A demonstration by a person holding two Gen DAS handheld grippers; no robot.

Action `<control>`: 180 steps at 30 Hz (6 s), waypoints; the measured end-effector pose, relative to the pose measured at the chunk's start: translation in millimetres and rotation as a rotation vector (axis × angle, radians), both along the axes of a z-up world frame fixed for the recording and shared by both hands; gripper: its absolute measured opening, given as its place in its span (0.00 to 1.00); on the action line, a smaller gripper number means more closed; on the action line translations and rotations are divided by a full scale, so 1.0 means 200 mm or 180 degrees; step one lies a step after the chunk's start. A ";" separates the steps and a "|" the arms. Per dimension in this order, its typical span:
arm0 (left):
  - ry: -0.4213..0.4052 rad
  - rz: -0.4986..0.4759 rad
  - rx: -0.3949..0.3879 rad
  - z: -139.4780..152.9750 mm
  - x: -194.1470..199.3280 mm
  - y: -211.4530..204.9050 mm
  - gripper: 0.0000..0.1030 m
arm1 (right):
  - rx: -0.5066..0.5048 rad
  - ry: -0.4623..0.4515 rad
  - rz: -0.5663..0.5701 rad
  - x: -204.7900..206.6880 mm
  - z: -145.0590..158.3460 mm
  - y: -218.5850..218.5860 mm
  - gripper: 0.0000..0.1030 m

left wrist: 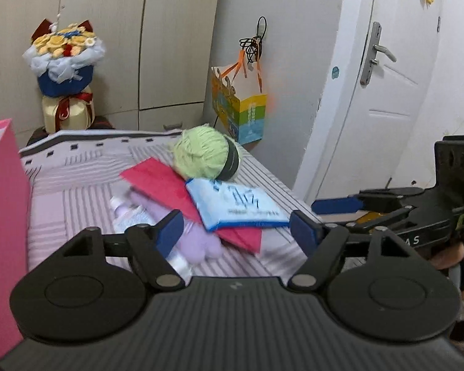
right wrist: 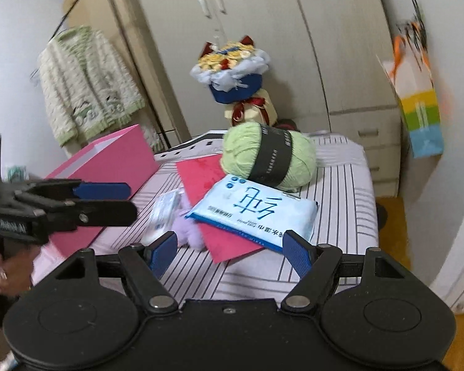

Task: Organize soft objects
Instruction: 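Grasp the blue-printed wipes pack with the left tool and lift it, then carry the wipes pack with the left tool over into the pink box, then open the left tool to release the wipes pack and withdraw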

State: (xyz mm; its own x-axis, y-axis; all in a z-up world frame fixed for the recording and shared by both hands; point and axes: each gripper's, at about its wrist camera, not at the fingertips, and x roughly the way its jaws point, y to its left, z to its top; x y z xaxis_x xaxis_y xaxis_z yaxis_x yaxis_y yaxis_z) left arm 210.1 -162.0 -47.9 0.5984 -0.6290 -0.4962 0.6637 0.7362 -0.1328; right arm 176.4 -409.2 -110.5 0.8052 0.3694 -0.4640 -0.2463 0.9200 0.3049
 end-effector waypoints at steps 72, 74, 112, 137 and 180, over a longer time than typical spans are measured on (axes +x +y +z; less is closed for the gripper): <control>0.0756 0.0346 0.0132 -0.06 -0.26 0.01 0.49 | -0.0538 0.0183 -0.0023 -0.28 -0.02 0.42 0.78; 0.0788 0.0355 0.0150 -0.07 -0.30 0.05 0.49 | -0.0566 0.0213 0.0024 -0.32 -0.02 0.46 0.78; 0.0423 0.0911 0.0057 0.49 -0.54 0.94 0.48 | -0.1243 -0.0548 0.0797 -0.45 0.58 1.37 0.77; 0.0714 0.1467 -0.0051 0.26 0.18 1.33 0.48 | -0.0988 -0.0137 0.1001 0.32 0.39 1.74 0.77; 0.0325 0.1449 -0.0104 0.41 -0.24 1.35 0.62 | -0.1483 -0.0296 0.1357 0.03 0.57 1.65 0.78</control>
State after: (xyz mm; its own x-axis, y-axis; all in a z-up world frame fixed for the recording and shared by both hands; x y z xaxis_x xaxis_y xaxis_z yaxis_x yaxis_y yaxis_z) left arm 163.0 107.6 33.7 0.7662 -0.3302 -0.5512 0.2565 0.9437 -0.2088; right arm 182.6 -79.3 4.4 0.6766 0.4426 -0.5885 -0.6264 0.7661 -0.1439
